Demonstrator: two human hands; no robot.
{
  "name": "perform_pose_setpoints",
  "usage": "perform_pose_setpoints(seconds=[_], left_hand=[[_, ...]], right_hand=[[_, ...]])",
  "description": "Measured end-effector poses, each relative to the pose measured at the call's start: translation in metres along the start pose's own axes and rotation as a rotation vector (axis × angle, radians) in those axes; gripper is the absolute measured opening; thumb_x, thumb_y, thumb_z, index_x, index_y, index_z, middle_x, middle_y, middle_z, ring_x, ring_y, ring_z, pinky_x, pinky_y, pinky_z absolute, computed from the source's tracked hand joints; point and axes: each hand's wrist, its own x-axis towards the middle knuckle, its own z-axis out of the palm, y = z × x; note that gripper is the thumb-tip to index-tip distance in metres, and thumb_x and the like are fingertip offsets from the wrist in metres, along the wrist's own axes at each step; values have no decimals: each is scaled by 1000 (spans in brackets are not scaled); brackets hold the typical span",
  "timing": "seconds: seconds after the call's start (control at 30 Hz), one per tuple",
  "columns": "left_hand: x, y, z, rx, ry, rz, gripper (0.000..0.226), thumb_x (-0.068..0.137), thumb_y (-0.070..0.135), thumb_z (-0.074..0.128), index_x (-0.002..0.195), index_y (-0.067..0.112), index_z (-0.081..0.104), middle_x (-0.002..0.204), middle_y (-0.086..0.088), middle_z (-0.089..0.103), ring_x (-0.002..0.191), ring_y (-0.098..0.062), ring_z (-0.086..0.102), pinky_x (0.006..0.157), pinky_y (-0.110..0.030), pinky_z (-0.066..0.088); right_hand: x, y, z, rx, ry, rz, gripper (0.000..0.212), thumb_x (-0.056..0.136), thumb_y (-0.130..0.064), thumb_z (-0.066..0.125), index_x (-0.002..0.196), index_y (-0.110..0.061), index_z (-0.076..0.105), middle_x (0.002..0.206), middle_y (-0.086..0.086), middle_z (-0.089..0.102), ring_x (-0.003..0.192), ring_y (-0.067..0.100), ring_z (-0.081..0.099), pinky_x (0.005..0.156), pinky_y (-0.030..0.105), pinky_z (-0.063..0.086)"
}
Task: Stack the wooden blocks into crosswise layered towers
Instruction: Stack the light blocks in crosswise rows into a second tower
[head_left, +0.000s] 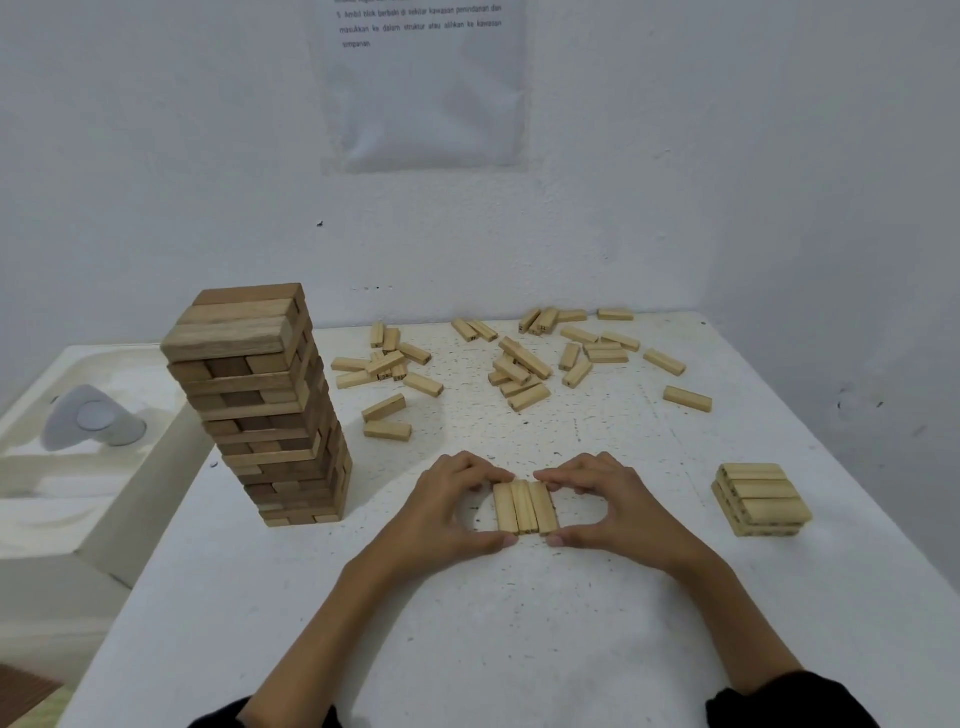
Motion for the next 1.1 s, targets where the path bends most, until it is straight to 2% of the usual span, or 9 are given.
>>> perform_pose_setpoints(seconds=[0.17,0.3,0.47,0.6,0.77,0.87,0.93,1.03,1.1], left_hand=[[-2,2,-1,-32,14,-28,66,62,55,79,121,44,50,114,24,45,109,4,42,86,-7,34],[1,5,3,-8,41,-41,58,65,48,80,117,34,59,108,18,50,103,2,43,79,-8,32],[0,5,5,-26,63,-42,51,68,41,80,114,32,60,106,17,50,101,2,44,76,-5,31],[2,6,5,-46,73,-34,52,67,40,80,114,30,63,105,16,52,100,0,47,76,-4,33],[3,8,5,-33,75,-34,52,62,46,79,110,33,63,104,17,53,98,1,48,78,-8,37],[4,10,7,-21,73,-24,53,58,52,73,108,34,62,103,17,53,100,-1,49,84,-17,43],[4,12,6,-18,71,-16,55,57,55,72,107,33,63,103,16,55,100,-2,50,85,-22,45],[4,17,2,-25,56,4,55,56,58,72,106,36,63,102,15,56,98,-1,51,81,-20,44],[6,22,-1,-35,57,37,54,56,58,72,105,37,62,102,14,57,96,-3,52,80,-19,44]], right_hand=[[2,2,-2,-18,-8,11,61,62,-53,79,115,-53,49,111,-28,47,108,-7,35,99,30,33],[6,2,-1,-23,-10,-8,56,62,-58,75,113,-54,51,110,-28,48,105,-8,37,97,33,35],[8,1,2,-22,-10,-12,60,60,-67,65,116,-50,53,109,-26,49,105,-4,42,96,34,38],[10,0,7,-32,21,-25,62,59,-64,70,117,-44,58,105,-24,49,102,-2,45,93,34,41],[13,-4,6,-69,18,-43,60,58,-65,67,114,-45,57,105,-21,49,96,-2,46,88,23,34],[13,-8,6,-102,17,-51,59,58,-62,65,113,-40,59,104,-20,48,92,-5,45,83,18,28],[11,-10,5,-110,9,-54,58,58,-60,67,112,-38,59,103,-19,48,92,-4,45,83,19,30],[7,-15,-2,-72,0,-59,53,61,-50,76,110,-38,59,101,-20,48,90,0,45,80,21,39],[3,-18,-10,-72,18,-70,52,63,-44,79,111,-37,59,101,-20,48,91,-1,44,77,19,40]])
